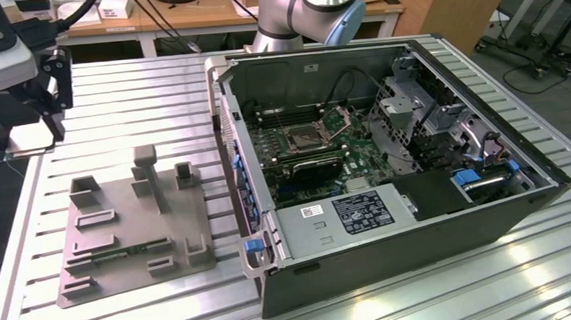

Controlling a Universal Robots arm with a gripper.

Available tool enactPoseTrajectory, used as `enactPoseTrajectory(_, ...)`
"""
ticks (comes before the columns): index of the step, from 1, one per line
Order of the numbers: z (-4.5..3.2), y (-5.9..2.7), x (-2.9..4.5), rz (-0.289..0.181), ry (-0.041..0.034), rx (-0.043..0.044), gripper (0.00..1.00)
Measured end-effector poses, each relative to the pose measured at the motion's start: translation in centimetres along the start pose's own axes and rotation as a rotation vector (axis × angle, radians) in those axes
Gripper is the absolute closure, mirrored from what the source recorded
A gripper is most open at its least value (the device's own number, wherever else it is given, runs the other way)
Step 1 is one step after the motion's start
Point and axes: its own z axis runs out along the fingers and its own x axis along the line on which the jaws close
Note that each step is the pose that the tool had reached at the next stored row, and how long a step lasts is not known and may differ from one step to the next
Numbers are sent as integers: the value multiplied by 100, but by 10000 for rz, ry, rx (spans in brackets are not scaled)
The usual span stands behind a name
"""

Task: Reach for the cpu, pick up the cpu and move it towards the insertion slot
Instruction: 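Pick up the cpu and move it towards the insertion slot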

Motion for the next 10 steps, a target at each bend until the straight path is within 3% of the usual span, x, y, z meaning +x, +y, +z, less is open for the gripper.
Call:
enactPoseTrajectory(7, -143, 6, 0, 0, -1, 0, 45)
enactPoseTrajectory(10, -171, 7, 1, 0, -2, -1, 45)
